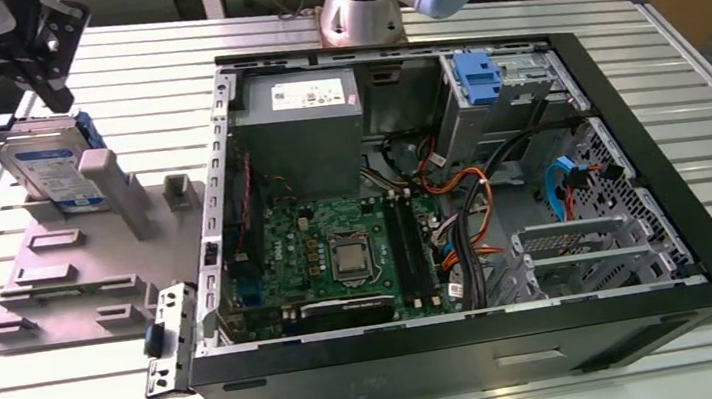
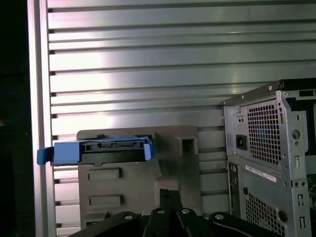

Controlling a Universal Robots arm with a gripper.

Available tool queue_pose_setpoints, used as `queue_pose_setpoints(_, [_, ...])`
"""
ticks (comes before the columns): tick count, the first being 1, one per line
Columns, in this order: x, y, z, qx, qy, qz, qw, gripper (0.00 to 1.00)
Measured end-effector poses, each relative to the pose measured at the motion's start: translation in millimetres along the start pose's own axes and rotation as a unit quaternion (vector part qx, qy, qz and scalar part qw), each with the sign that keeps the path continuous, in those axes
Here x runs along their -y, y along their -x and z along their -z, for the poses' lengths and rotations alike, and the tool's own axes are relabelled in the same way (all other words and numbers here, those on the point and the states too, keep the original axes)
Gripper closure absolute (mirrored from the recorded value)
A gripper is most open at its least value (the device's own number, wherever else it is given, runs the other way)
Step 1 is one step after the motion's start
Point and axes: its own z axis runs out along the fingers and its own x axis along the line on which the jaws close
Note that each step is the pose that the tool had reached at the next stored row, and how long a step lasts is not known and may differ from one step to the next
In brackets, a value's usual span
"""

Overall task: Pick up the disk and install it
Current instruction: 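Reach for the disk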

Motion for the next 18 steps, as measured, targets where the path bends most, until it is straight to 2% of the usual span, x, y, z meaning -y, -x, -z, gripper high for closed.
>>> queue_pose_setpoints(10, [0.3,-13.1,-2.3,0.0,0.0,0.0,1.0,0.89])
queue_pose_setpoints(18, [-5.7,-25.6,-6.6,0.0,0.0,0.0,1.0,0.89])
